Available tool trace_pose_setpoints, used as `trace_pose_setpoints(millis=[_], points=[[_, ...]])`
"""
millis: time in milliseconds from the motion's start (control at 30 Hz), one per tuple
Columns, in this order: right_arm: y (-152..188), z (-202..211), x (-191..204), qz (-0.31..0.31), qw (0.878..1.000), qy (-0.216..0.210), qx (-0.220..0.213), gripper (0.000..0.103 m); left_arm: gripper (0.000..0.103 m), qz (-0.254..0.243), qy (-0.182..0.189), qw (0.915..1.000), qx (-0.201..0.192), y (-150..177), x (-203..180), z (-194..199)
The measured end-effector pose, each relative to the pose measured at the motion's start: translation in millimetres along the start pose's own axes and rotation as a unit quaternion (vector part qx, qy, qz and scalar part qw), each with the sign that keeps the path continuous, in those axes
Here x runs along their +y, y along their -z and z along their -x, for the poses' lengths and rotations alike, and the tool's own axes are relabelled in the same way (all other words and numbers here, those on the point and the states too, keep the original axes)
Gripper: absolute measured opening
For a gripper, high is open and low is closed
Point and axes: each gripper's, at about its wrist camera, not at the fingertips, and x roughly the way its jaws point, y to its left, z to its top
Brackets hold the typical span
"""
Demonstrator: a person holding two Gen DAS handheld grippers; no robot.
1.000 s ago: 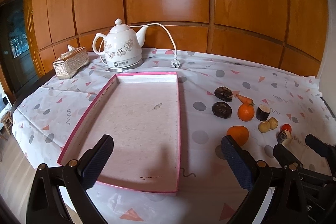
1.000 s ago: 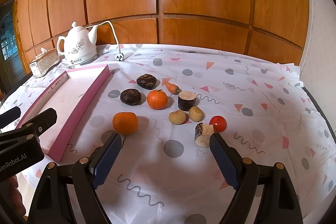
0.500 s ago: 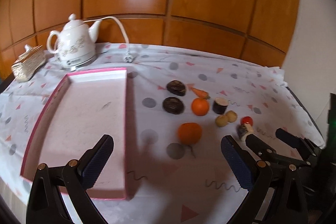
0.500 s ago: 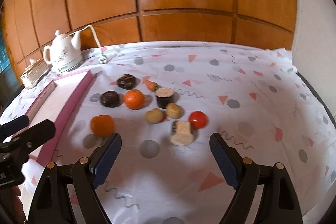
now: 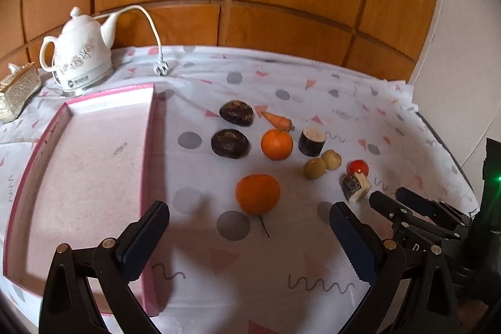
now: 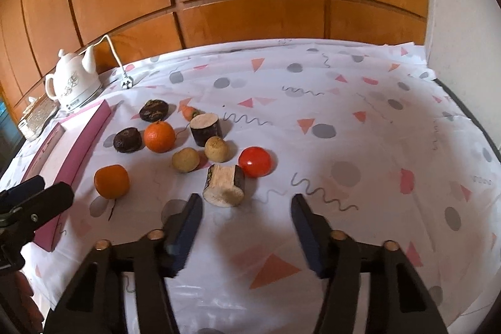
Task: Organize fruits
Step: 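Grasp the large orange with the left gripper while the right gripper approaches the black radish slice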
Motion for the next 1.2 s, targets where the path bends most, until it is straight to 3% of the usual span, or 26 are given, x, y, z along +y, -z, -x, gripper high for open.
trace_pose_setpoints(millis=[133, 233, 433, 533, 700, 833, 933, 1100, 1200], points=[[-3, -9, 1, -0.006, 1.000, -0.013, 0.009, 0.052, 0.102, -0.009, -0.010, 0.9999, 0.003, -5, -3, -11], [-4, -18, 3, -0.008, 1.000, -0.021, 0.019, 0.052, 0.094, -0.010, -0.008, 0.9999, 0.004, -8, -4, -17], [-5, -27, 2, -0.011, 0.999, -0.021, 0.023, 0.052, 0.094, -0.002, -0.011, 0.9999, 0.011, -10, -2, -30], [-6, -29, 3, -0.010, 0.999, -0.023, 0.024, 0.052, 0.085, 0.002, -0.010, 0.9996, 0.025, -9, -2, -40], [-5, -31, 6, -0.009, 0.999, -0.026, 0.028, 0.052, 0.081, -0.001, -0.017, 0.9994, 0.029, -7, -4, -52], [-6, -35, 8, -0.008, 0.999, -0.028, 0.029, 0.052, 0.072, -0.002, -0.018, 0.9994, 0.028, -6, -6, -61], [-7, -38, 9, -0.008, 0.999, -0.028, 0.030, 0.053, 0.056, 0.003, -0.015, 0.9992, 0.038, -3, -6, -69], [-8, -42, 11, -0.006, 0.999, -0.030, 0.028, 0.053, 0.045, -0.020, -0.021, 0.9994, 0.019, 4, -10, -71], [-9, -45, 11, 0.001, 0.999, -0.031, 0.022, 0.038, 0.044, -0.014, -0.017, 0.9997, 0.006, 7, -7, -71]])
